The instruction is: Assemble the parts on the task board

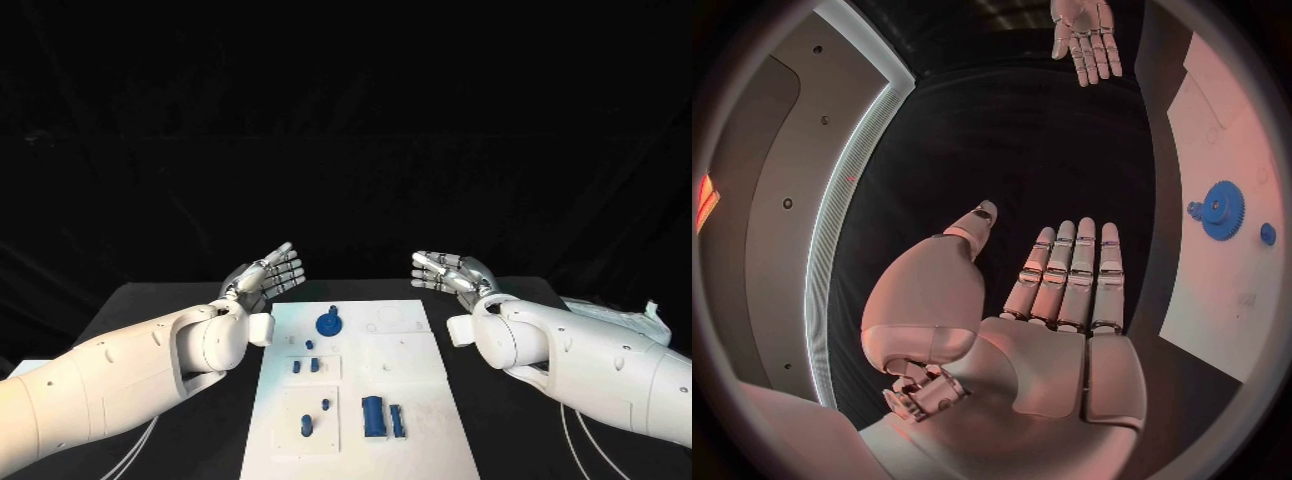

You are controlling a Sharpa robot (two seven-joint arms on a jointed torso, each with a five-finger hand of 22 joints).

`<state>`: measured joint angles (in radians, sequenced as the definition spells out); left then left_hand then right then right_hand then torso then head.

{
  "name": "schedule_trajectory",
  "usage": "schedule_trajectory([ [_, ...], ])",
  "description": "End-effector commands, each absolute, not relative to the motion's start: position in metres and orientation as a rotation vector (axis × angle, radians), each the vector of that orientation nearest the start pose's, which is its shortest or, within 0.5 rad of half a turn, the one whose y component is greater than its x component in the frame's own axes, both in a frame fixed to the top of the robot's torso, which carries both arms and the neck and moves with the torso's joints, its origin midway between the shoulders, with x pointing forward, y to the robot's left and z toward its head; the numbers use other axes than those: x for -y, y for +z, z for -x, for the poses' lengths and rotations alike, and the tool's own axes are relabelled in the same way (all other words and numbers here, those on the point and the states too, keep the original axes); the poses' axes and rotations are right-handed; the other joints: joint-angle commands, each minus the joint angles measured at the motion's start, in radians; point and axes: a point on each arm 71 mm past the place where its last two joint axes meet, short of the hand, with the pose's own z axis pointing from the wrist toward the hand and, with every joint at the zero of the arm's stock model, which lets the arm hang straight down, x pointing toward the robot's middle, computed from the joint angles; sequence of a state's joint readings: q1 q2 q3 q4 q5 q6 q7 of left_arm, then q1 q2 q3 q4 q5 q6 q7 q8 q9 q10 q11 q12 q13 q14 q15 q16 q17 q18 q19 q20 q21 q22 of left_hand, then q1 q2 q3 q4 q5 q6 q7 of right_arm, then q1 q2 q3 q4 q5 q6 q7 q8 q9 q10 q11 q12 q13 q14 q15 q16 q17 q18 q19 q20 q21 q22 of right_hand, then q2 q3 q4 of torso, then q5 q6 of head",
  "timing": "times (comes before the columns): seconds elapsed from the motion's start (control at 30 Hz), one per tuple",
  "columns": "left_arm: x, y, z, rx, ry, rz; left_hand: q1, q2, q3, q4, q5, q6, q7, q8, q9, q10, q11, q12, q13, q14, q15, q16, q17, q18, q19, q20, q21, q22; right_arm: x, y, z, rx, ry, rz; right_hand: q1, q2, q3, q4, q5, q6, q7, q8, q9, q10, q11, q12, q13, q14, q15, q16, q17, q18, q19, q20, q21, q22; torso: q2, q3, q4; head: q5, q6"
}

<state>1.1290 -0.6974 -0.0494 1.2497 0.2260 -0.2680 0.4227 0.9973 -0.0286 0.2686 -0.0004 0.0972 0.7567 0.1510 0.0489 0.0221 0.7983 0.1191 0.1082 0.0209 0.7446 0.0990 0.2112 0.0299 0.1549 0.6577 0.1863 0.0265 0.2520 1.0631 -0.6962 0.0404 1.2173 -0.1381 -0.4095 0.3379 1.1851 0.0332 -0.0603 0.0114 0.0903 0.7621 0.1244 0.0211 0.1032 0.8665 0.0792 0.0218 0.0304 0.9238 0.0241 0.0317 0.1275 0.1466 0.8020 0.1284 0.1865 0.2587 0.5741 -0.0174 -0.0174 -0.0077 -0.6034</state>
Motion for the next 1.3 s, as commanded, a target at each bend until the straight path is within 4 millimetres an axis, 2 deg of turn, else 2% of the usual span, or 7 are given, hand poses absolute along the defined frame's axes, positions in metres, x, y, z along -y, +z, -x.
schedule_trajectory([
  [0.03, -0.219, -0.237, -0.517, -1.299, -1.432, 1.396, -0.330, 0.029, -0.089, 0.000, -0.097, -0.250, -0.050, -0.049, -0.022, -0.264, -0.040, -0.035, -0.021, -0.246, -0.099, -0.070, -0.030, -0.052, -0.217, -0.062, -0.027, -0.083, 0.227, -0.240, -0.517, -1.336, 1.239, -1.175, -0.380, -0.033, 0.060, -0.011, -0.090, -0.244, -0.040, -0.021, -0.033, -0.278, -0.079, -0.022, -0.030, -0.296, -0.024, -0.032, -0.041, -0.044, -0.257, -0.041, -0.060, -0.083, -0.025, 0.0147, 0.0147, 0.006, 0.003],
  [0.13, -0.214, -0.237, -0.509, -1.293, -1.396, 1.371, -0.397, 0.029, -0.107, 0.000, -0.097, -0.301, -0.060, -0.049, -0.022, -0.318, -0.048, -0.108, -0.021, -0.297, -0.099, -0.084, -0.030, -0.057, -0.262, -0.075, -0.027, -0.100, 0.219, -0.237, -0.506, -1.305, 1.242, -1.182, -0.473, -0.033, 0.060, -0.011, -0.090, -0.305, -0.050, -0.021, -0.103, -0.346, -0.079, -0.022, -0.030, -0.369, -0.024, -0.032, -0.051, -0.055, -0.320, -0.051, -0.074, -0.103, -0.030, 0.0174, 0.0174, 0.008, 0.003],
  [0.17, -0.212, -0.236, -0.504, -1.289, -1.374, 1.354, -0.436, 0.029, -0.117, 0.000, -0.097, -0.331, -0.066, -0.049, -0.022, -0.349, -0.119, -0.108, -0.021, -0.326, -0.099, -0.092, -0.030, -0.065, -0.288, -0.082, -0.027, -0.110, 0.214, -0.235, -0.499, -1.287, 1.242, -1.187, -0.519, -0.033, 0.060, -0.011, -0.090, -0.334, -0.124, -0.021, -0.103, -0.379, -0.079, -0.022, -0.030, -0.405, -0.024, -0.032, -0.056, -0.055, -0.351, -0.056, -0.082, -0.113, -0.030, 0.0174, 0.0174, 0.008, 0.003],
  [0.4, -0.199, -0.230, -0.479, -1.252, -1.280, 1.267, -0.571, 0.029, -0.153, 0.000, -0.097, -0.432, -0.151, -0.049, -0.022, -0.457, -0.119, -0.108, -0.021, -0.426, -0.099, -0.120, -0.030, -0.079, -0.376, -0.107, -0.027, -0.144, 0.197, -0.227, -0.471, -1.233, 1.234, -1.204, -0.678, -0.033, 0.060, -0.011, -0.090, -0.436, -0.124, -0.021, -0.103, -0.496, -0.079, -0.022, -0.030, -0.529, -0.024, -0.032, -0.127, -0.073, -0.459, -0.128, -0.107, -0.148, -0.030, 0.0174, 0.0174, 0.008, 0.003],
  [0.43, -0.198, -0.230, -0.476, -1.247, -1.271, 1.258, -0.587, 0.029, -0.158, 0.000, -0.097, -0.445, -0.151, -0.049, -0.022, -0.470, -0.119, -0.108, -0.021, -0.439, -0.099, -0.124, -0.030, -0.078, -0.387, -0.110, -0.027, -0.148, 0.196, -0.226, -0.469, -1.228, 1.233, -1.205, -0.698, -0.033, 0.060, -0.011, -0.090, -0.449, -0.124, -0.021, -0.103, -0.511, -0.079, -0.022, -0.030, -0.544, -0.024, -0.032, -0.127, -0.147, -0.472, -0.128, -0.109, -0.152, -0.030, 0.0174, 0.0174, 0.008, 0.003],
  [0.5, -0.196, -0.227, -0.470, -1.235, -1.253, 1.237, -0.624, 0.029, -0.168, 0.000, -0.097, -0.473, -0.151, -0.049, -0.022, -0.500, -0.119, -0.108, -0.021, -0.466, -0.099, -0.132, -0.030, -0.155, -0.412, -0.186, -0.027, -0.158, 0.194, -0.225, -0.464, -1.221, 1.230, -1.208, -0.741, -0.033, 0.060, -0.011, -0.090, -0.477, -0.124, -0.021, -0.103, -0.543, -0.079, -0.022, -0.030, -0.578, -0.024, -0.032, -0.127, -0.147, -0.502, -0.128, -0.187, -0.162, -0.030, 0.0174, 0.0174, 0.008, 0.003],
  [1.3, -0.192, -0.224, -0.462, -1.218, -1.229, 1.209, -0.859, 0.029, -0.269, 0.000, -0.097, -0.653, -0.151, -0.049, -0.022, -0.689, -0.119, -0.108, -0.021, -0.643, -0.099, -0.211, -0.030, -0.155, -0.567, -0.186, -0.027, -0.252, 0.192, -0.224, -0.462, -1.218, 1.229, -1.209, -1.022, -0.033, 0.060, -0.011, -0.090, -0.658, -0.124, -0.021, -0.103, -0.748, -0.079, -0.022, -0.030, -0.798, -0.024, -0.032, -0.127, -0.147, -0.692, -0.128, -0.187, -0.259, -0.030, 0.0174, 0.0174, 0.008, 0.003],
])
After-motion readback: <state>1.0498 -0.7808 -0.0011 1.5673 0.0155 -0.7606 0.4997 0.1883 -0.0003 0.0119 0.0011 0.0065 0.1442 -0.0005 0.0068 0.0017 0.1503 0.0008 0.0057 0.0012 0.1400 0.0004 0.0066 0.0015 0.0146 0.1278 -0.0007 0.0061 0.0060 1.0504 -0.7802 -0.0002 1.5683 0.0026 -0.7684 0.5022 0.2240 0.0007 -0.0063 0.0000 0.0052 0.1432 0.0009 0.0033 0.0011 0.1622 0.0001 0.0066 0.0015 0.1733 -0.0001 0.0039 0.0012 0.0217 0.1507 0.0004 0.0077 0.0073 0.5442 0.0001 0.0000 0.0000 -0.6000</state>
